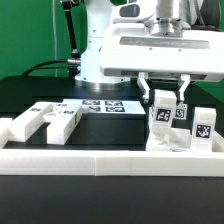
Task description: Assemble chair
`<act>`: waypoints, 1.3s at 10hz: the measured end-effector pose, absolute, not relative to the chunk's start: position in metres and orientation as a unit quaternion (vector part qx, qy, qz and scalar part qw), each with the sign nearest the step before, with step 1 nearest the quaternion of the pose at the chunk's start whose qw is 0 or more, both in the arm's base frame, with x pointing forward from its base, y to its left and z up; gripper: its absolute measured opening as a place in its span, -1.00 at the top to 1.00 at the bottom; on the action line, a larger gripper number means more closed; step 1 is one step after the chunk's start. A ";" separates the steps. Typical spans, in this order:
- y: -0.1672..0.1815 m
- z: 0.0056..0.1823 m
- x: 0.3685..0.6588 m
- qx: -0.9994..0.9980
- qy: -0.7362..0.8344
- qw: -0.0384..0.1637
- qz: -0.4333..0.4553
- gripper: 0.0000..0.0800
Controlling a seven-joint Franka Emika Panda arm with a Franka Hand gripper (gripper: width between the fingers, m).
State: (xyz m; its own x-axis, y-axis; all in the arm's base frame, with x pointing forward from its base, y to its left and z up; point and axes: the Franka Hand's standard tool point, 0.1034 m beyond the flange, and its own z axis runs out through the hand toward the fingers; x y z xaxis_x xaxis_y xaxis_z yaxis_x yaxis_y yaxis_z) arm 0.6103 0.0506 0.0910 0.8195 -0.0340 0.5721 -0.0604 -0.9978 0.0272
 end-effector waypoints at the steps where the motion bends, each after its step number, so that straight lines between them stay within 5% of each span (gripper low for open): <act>1: 0.050 0.089 0.609 0.954 -0.024 0.023 0.298 0.27; 12: 0.050 0.082 0.610 0.955 -0.017 0.027 0.296 0.27; 13: 0.049 0.081 0.610 0.955 -0.015 0.028 0.295 -0.36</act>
Offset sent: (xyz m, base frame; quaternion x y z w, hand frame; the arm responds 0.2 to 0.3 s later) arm -0.0065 0.0038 -0.0141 0.0012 0.0184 0.0088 0.9998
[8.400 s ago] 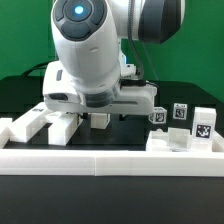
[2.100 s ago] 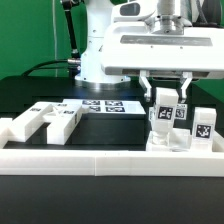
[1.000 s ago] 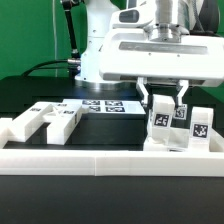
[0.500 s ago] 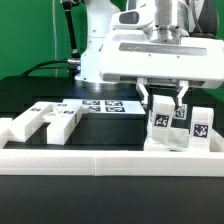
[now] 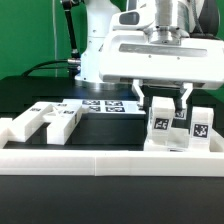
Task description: Assemble chair
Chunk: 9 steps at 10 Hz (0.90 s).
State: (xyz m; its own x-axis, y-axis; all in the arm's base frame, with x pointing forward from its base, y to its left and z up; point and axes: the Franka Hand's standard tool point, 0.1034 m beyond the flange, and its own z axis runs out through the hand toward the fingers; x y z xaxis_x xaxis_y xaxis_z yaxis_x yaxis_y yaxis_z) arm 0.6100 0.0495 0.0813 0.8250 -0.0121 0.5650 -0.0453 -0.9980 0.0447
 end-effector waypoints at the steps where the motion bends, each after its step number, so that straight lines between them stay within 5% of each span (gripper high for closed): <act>1: 0.049 0.081 0.610 0.955 -0.014 0.028 0.295 -0.36; 2: 0.049 0.083 0.610 0.955 -0.010 0.029 0.293 -0.57; 5: 0.047 0.084 0.611 0.956 -0.005 0.032 0.293 -0.62; 9: 0.037 0.113 0.620 0.965 0.001 0.023 0.263 -0.62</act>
Offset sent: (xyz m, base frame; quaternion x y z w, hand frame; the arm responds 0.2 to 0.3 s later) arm -0.0014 -0.0020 0.0014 0.0005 -0.0022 -0.0023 1.0000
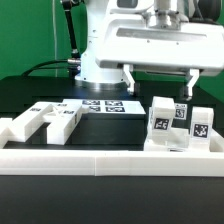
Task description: Assemble chair
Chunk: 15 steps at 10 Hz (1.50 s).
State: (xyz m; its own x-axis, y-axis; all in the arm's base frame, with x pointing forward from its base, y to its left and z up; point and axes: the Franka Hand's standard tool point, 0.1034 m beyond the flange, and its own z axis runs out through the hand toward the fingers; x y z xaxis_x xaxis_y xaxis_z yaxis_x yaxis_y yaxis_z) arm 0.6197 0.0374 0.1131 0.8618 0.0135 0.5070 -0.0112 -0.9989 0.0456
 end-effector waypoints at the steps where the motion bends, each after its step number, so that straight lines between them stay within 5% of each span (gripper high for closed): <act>1: 0.037 0.118 0.623 0.967 -0.002 0.020 0.255 -0.62; 11: 0.040 0.098 0.626 0.999 -0.007 -0.021 -0.033 -0.62; 15: 0.037 0.094 0.631 0.999 -0.008 -0.019 -0.030 -0.62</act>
Offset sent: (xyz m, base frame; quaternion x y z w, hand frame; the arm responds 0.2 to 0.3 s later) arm 0.0000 0.0000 0.0000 0.0000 -0.1938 0.0000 0.9810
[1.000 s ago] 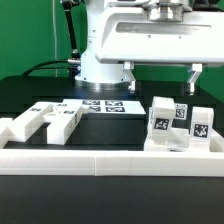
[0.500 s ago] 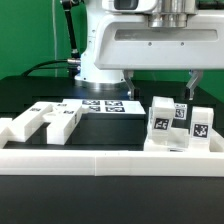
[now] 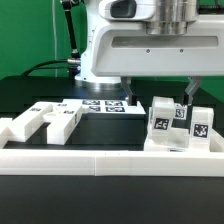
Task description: Assemble chair
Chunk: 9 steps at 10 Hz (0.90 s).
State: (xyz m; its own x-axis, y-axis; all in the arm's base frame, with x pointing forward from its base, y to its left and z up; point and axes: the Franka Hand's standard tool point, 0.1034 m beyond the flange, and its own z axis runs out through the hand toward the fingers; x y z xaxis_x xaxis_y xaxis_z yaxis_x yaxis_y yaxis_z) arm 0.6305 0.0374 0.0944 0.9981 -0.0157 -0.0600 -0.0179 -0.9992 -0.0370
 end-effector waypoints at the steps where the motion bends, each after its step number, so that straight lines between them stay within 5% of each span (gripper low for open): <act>1: 0.038 0.093 0.630 -0.999 0.008 0.019 0.030 -0.62; 2: 0.038 0.092 0.630 -0.999 0.008 0.019 0.030 -0.24; 3: 0.038 0.092 0.630 -0.999 0.008 0.019 0.030 -0.24; 4: 0.038 0.093 0.630 -0.999 0.008 0.019 0.030 0.20; 9: 0.037 0.093 0.630 -0.998 0.057 0.018 0.031 0.28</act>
Offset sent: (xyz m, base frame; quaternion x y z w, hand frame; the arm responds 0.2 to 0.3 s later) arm 0.0000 0.0000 0.0000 0.0000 0.0000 0.0000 1.0000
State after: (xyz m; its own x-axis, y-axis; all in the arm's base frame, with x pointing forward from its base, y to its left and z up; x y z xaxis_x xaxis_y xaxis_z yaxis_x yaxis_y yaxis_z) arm 0.6295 0.0373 0.0926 0.9915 -0.1132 -0.0638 -0.1155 -0.9928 -0.0322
